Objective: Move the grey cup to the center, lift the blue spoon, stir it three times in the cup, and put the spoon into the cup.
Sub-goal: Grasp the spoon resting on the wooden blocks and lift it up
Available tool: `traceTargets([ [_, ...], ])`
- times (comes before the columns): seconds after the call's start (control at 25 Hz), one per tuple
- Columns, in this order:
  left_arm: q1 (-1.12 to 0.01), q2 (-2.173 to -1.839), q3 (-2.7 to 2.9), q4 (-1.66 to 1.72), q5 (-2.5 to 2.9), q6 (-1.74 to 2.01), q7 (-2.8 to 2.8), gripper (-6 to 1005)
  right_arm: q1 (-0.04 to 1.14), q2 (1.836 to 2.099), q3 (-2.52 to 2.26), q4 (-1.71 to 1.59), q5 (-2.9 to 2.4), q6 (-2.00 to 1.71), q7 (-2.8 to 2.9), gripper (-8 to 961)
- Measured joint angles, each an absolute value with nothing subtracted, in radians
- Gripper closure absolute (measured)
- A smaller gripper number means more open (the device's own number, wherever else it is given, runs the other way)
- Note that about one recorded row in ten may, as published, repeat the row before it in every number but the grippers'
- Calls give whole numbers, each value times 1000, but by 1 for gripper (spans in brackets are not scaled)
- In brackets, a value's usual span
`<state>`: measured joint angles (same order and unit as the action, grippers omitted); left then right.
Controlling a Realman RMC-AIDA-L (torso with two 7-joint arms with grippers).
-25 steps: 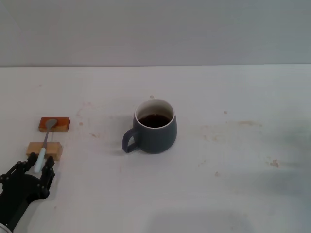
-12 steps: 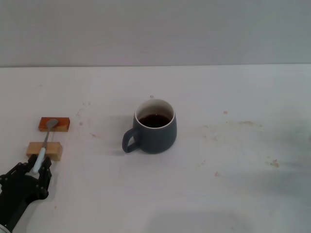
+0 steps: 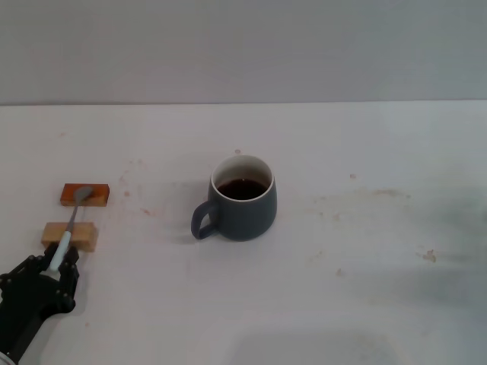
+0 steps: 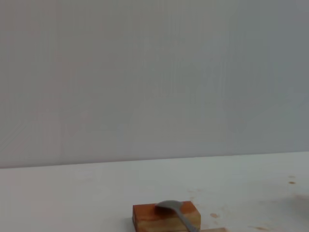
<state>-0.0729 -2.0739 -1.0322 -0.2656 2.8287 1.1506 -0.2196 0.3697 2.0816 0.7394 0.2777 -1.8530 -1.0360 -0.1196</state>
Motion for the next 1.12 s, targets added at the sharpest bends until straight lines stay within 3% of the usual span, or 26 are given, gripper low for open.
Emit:
traceTargets([
  [0.16,-77,-2071,-1032,-260,2829,1150,-211,721,370,2082,739,279,-1853,-1037,-120,954],
  [0.4,-80,-2071,-1033,-262,2829,1153,-182,852,368,2082,739,280,-1853,-1037,-120,955],
  [0.92,-70,-2070,-1012,-273,2835,1269,-129,861,359,2082,738,285,-1853,-1038,-120,954],
  [1.12,-69,-2049,-1009,-334,2844,1275,-140,861,357,2082,738,288,-1853,-1040,-120,954],
])
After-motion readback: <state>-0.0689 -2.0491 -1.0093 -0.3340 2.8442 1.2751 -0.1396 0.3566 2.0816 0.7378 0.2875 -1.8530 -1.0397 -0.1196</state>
